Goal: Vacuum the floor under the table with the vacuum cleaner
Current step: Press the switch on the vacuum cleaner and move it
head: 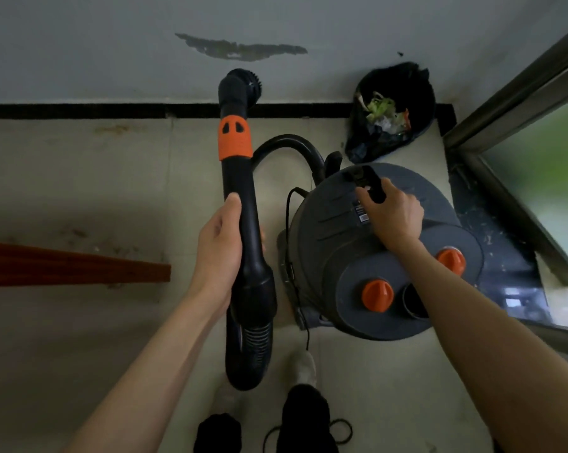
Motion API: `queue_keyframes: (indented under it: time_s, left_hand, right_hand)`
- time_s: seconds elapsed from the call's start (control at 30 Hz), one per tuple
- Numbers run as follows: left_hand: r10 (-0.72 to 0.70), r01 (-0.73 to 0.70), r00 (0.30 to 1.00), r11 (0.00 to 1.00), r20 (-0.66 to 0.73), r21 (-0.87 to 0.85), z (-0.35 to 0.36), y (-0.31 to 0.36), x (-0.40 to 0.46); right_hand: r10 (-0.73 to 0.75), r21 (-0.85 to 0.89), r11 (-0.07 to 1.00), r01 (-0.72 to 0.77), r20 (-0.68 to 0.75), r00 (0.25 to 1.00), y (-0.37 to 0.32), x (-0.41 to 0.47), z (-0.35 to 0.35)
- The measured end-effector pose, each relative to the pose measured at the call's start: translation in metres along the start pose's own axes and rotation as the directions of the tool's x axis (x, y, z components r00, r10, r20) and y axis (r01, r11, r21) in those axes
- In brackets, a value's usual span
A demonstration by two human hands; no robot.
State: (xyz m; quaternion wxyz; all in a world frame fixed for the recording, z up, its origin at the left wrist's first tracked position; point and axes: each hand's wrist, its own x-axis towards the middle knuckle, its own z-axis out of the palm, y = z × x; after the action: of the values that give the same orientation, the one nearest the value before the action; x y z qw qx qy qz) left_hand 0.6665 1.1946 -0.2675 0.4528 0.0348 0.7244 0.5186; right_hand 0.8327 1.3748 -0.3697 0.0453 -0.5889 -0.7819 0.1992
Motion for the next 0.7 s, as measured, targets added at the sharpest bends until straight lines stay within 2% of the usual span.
queue_keyframes:
  time_s: [0.3, 0.57, 0.7]
  left_hand:
    - [-0.047, 0.033, 0.985, 0.996, -0.164, -0.087, 0.039, 0.022, 0.036]
    - [-0.068, 0.031, 0.982, 0.978, -0.178, -0.207, 0.041, 0.033, 0.060]
    - [-0.091, 0.058, 0.979, 0.983, -0.184, -0.177, 0.038, 0.035, 0.074]
  right_hand:
    - [-0.200, -0.076, 0.976, 0.203, 0.043, 0.979, -0.013, 0.083, -0.006]
    - [-0.260, -0.087, 0.961, 0.264, 0.058, 0.964, -0.012, 0.091, -0.004]
    - [-0.272, -0.091, 0.958, 0.273, 0.018, 0.962, -0.015, 0.095, -0.003]
